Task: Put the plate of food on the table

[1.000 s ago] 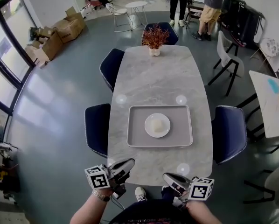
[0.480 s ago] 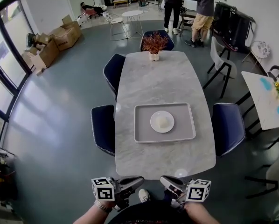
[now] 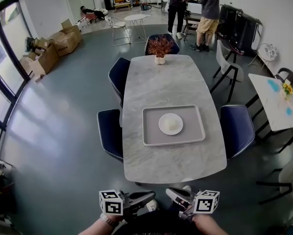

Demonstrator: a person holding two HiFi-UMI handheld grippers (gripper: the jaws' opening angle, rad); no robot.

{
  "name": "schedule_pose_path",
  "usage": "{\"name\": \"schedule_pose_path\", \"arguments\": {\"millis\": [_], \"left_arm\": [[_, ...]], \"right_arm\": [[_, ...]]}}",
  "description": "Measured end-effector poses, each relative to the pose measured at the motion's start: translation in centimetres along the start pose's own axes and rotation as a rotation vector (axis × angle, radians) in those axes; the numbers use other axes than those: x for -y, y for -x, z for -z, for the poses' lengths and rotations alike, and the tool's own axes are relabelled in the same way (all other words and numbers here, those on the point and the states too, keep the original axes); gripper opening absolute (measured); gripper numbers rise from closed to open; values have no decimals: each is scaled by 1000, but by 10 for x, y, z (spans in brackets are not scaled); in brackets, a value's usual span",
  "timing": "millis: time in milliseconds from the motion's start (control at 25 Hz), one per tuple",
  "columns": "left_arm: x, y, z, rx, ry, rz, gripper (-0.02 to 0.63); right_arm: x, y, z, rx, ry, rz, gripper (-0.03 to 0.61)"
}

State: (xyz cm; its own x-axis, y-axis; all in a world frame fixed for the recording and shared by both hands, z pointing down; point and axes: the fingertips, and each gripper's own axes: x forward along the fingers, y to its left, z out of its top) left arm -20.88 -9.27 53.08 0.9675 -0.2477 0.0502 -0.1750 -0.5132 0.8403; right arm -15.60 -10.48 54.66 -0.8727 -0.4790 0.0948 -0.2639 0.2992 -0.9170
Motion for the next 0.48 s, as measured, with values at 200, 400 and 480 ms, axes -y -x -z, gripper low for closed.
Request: {"name": "schedule_pose_path", "arguments": {"millis": [200,400,480], "left_arm": [[5,5,1,13,-1,4,8],[4,0,2,22,-6,20,9],[4,-1,0,32,9,26,8]], "right_arm": [[-12,3,-1,-3,13,-5,11],[-10,7,2,-24,49,5,11],[-11,9,2,-22,45,7,11]]}}
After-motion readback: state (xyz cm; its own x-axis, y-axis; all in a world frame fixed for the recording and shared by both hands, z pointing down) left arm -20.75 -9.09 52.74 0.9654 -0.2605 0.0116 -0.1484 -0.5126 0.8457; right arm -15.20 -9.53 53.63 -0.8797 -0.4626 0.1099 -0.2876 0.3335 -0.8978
